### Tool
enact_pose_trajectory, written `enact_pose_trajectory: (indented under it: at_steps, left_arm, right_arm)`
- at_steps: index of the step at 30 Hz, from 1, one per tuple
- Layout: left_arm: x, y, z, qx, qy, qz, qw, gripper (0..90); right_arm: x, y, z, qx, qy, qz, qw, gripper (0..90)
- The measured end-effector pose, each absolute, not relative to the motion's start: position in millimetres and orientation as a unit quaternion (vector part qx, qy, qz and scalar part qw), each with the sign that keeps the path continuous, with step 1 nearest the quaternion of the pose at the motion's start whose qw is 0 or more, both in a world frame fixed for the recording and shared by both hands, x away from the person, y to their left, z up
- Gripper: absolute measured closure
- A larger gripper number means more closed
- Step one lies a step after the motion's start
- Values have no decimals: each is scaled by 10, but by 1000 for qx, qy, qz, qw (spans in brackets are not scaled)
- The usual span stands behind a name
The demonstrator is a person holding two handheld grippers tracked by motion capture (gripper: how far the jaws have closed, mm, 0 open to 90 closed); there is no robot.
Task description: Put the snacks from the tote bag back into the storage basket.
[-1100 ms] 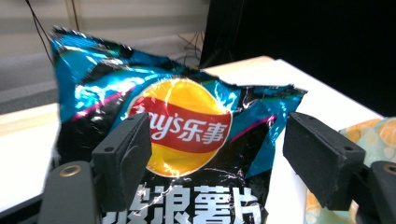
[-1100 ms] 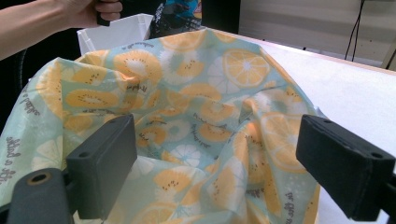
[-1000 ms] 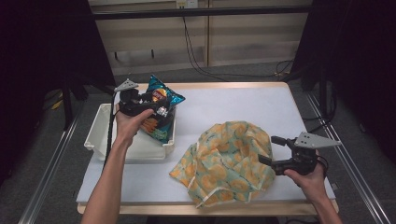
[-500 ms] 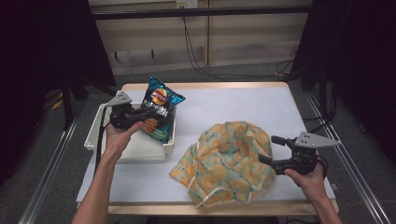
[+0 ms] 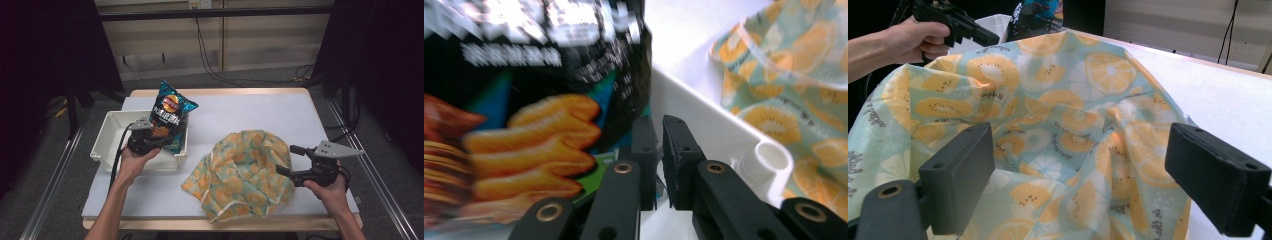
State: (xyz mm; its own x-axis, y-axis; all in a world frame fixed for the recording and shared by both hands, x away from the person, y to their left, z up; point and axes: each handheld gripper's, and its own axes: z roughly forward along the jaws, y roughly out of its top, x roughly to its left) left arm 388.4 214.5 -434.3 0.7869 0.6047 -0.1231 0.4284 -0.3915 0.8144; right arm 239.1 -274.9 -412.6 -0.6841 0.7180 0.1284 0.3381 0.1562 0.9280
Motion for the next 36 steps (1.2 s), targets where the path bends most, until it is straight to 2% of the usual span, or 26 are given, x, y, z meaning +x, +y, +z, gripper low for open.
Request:
enact_pose_trajectory:
  at_steps: [5, 16, 20, 29, 36]
  left_arm:
    - [3967, 2088, -4425, 827, 322, 99, 449, 755]
    - [4106, 2011, -4430, 818, 343, 116, 446, 742]
    - [4143, 1975, -4409, 820, 343, 124, 441, 685]
    - [4216, 1968, -4400, 810, 356, 130, 448, 735]
    - [4270, 1948, -4364, 803, 362, 139, 452, 707]
  right_arm:
    - [2387, -2760, -4125, 357, 739, 543, 174, 118]
    - [2388, -2763, -4124, 358, 740, 541, 175, 119]
    - [2385, -2761, -4124, 357, 741, 541, 176, 119]
    - [2387, -2769, -4124, 359, 740, 541, 176, 120]
    - [2390, -2774, -4128, 357, 741, 541, 177, 120]
